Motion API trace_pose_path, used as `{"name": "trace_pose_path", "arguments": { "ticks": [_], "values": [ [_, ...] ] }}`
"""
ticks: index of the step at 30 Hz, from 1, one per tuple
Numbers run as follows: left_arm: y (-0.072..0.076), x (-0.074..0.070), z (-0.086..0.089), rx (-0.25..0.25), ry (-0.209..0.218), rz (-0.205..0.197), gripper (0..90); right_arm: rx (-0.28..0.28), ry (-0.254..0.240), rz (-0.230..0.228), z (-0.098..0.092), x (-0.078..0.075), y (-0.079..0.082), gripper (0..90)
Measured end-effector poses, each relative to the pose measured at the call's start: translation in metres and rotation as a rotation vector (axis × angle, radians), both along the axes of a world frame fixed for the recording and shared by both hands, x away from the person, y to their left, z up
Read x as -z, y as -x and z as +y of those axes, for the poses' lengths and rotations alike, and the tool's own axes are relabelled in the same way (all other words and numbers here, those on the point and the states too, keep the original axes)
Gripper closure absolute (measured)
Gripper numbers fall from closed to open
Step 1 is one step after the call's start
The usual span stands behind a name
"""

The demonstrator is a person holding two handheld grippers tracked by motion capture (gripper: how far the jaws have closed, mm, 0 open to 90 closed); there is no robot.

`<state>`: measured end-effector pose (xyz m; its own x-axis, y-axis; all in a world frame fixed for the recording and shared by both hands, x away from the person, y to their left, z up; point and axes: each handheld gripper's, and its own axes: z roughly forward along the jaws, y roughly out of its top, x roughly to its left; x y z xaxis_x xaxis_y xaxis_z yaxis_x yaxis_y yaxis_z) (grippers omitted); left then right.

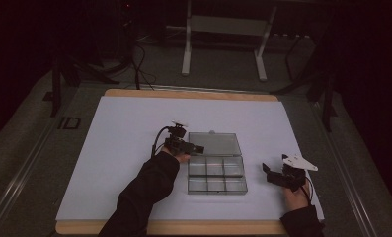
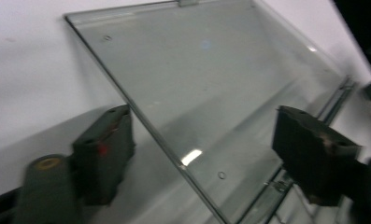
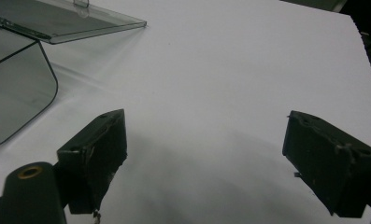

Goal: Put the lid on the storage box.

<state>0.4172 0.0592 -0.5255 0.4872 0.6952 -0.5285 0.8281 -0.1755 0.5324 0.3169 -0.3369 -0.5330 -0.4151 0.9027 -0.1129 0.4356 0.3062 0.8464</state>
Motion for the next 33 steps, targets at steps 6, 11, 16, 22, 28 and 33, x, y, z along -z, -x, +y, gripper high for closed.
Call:
{"name": "trace_pose_path", "arguments": {
  "ticks": [6,11,16,22,28,33],
  "values": [
    [0.001,-0.001,0.006,0.033,0.066,-0.006,40.9,0.001,0.023,0.012,0.003,0.0,-0.001,13.6],
    [0.006,-0.01,0.01,0.037,0.058,-0.08,54.3,0.001,0.058,0.007,0.006,0.001,-0.001,13.6],
    [0.01,-0.014,0.015,0.043,0.081,-0.127,64.2,-0.021,0.052,0.009,0.008,-0.002,-0.002,13.5],
    [0.013,-0.017,0.021,0.071,0.104,-0.166,71.6,-0.068,0.0,0.016,0.018,-0.016,-0.006,13.6],
    [0.018,-0.019,0.023,0.089,0.096,-0.217,74.5,-0.132,-0.046,-0.003,0.035,-0.039,-0.017,13.4],
    [0.02,-0.018,0.023,0.095,0.101,-0.237,75.0,-0.178,-0.073,0.029,0.052,-0.05,-0.031,13.4]
  ]
}}
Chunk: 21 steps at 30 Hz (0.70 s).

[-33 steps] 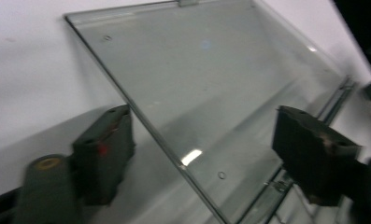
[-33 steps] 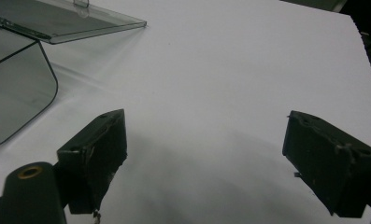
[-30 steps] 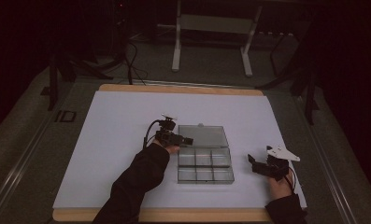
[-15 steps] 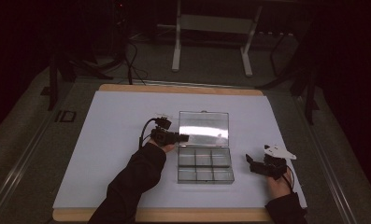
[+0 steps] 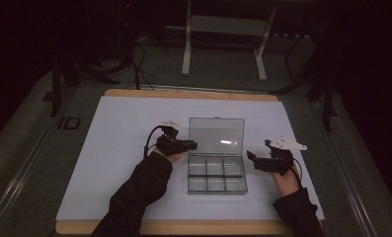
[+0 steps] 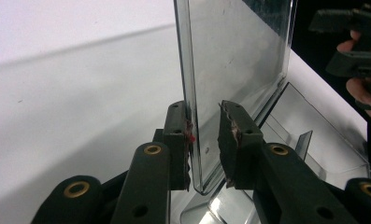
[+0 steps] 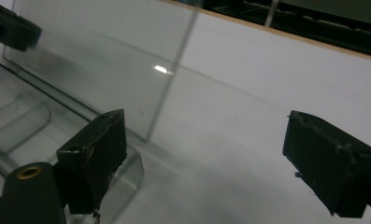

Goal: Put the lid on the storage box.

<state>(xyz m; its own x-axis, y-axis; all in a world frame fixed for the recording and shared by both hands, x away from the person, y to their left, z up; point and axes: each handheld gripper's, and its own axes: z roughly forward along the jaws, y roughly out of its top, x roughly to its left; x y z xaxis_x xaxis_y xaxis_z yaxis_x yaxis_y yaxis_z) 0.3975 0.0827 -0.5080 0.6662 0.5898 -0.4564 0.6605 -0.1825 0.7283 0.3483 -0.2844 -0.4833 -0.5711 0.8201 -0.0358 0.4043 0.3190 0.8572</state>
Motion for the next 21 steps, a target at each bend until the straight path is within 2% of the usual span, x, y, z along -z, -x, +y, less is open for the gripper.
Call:
{"name": "trace_pose_path", "arguments": {
  "ticks": [3,4,6,9,13,14,15,16,17,21],
  "values": [
    [0.001,0.001,0.001,0.001,0.004,-0.008,75.4,-0.013,-0.008,0.003,0.011,-0.001,-0.008,13.1],
    [0.001,0.0,0.0,0.002,0.004,-0.014,75.4,-0.009,-0.018,-0.008,0.014,0.0,-0.01,13.8],
    [0.001,0.0,0.001,0.003,0.0,-0.02,75.5,-0.055,-0.045,0.011,0.019,0.001,-0.016,13.3],
    [0.002,0.0,0.0,0.007,-0.004,-0.03,75.5,-0.062,-0.049,0.022,0.025,0.003,-0.02,15.9],
    [0.003,0.0,0.001,0.011,-0.002,-0.043,75.7,-0.076,-0.046,0.043,0.033,0.006,-0.025,29.4],
    [0.003,0.001,0.001,0.013,-0.001,-0.05,75.8,-0.079,-0.03,0.038,0.035,0.006,-0.024,39.7],
    [0.003,0.001,0.001,0.013,-0.001,-0.05,75.8,-0.077,-0.025,0.035,0.036,0.006,-0.024,44.1],
    [0.003,0.001,0.001,0.013,0.0,-0.051,75.8,-0.077,-0.025,0.035,0.036,0.006,-0.024,44.1],
    [0.003,0.001,0.001,0.014,0.003,-0.055,75.9,-0.092,-0.027,0.037,0.035,0.006,-0.024,53.1],
    [0.004,0.0,0.001,0.017,-0.002,-0.065,75.9,-0.096,-0.011,0.056,0.036,0.005,-0.026,62.5]
  ]
}}
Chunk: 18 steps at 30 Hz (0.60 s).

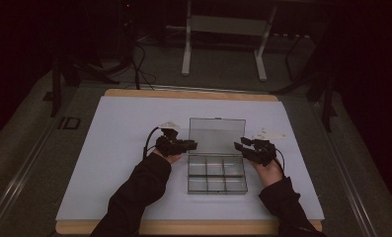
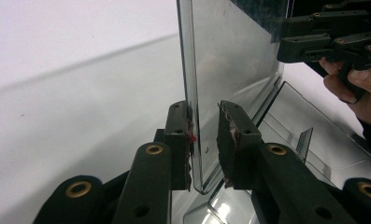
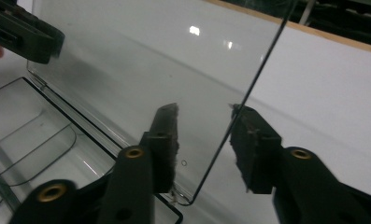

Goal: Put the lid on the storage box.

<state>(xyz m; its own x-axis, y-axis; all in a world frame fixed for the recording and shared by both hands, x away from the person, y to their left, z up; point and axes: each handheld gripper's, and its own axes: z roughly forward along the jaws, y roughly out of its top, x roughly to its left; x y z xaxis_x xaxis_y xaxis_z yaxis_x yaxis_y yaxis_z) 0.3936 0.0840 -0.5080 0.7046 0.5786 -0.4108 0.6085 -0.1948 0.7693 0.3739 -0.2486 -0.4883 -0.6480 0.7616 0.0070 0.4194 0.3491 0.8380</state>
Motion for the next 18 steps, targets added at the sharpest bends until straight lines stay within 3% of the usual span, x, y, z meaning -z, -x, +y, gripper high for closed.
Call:
{"name": "trace_pose_path", "arguments": {
  "ticks": [7,18],
  "values": [
    [0.004,-0.004,0.0,-0.003,-0.005,-0.013,75.6,-0.012,-0.016,0.005,-0.006,-0.005,0.003,72.3],
    [0.019,-0.012,0.003,0.016,-0.045,-0.051,74.1,-0.074,-0.019,-0.026,-0.014,-0.011,0.017,76.2]
  ]
}}
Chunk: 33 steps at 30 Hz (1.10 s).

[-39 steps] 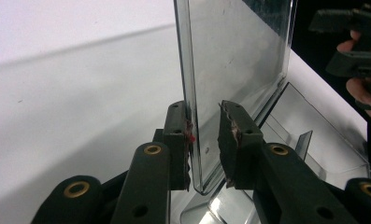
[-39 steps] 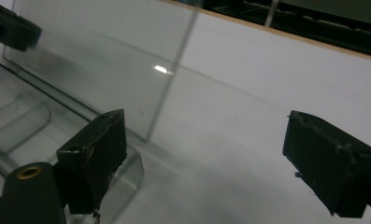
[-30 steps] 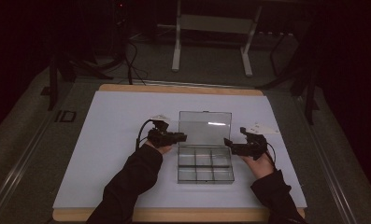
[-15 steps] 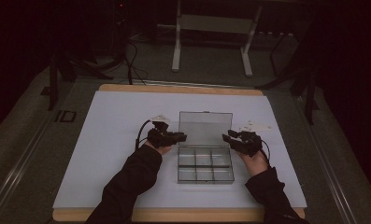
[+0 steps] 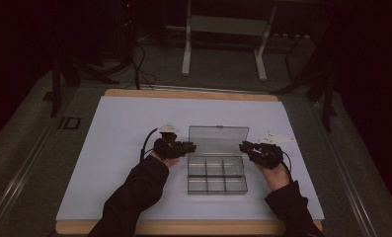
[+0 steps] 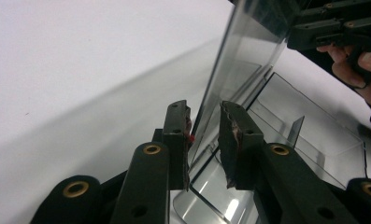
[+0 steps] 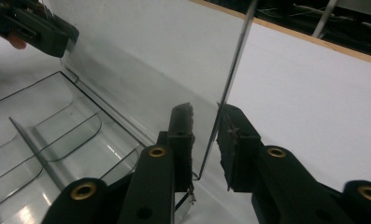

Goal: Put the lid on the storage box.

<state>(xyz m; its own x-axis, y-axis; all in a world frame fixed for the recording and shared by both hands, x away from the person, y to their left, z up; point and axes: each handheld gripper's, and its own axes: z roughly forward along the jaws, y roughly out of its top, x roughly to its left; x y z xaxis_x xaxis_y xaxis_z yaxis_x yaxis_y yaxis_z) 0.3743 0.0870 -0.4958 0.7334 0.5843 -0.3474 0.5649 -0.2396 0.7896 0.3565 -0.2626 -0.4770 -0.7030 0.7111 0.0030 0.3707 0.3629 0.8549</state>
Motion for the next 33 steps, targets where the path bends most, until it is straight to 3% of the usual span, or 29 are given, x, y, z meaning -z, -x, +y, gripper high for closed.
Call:
{"name": "trace_pose_path", "arguments": {
  "ticks": [9,13,19,33],
  "values": [
    [0.013,-0.003,0.004,-0.001,-0.046,-0.043,73.5,-0.027,0.002,-0.01,-0.004,0.0,0.011,78.2],
    [0.018,-0.002,0.009,0.005,-0.045,-0.044,76.3,-0.039,0.002,-0.01,-0.008,0.002,0.016,78.9],
    [0.026,-0.002,0.008,0.022,-0.081,-0.061,76.3,-0.058,0.003,-0.005,-0.01,0.004,0.022,79.5],
    [0.039,0.006,0.011,0.063,-0.133,-0.045,80.2,-0.116,0.02,0.037,-0.019,0.015,0.034,80.3]
  ]
}}
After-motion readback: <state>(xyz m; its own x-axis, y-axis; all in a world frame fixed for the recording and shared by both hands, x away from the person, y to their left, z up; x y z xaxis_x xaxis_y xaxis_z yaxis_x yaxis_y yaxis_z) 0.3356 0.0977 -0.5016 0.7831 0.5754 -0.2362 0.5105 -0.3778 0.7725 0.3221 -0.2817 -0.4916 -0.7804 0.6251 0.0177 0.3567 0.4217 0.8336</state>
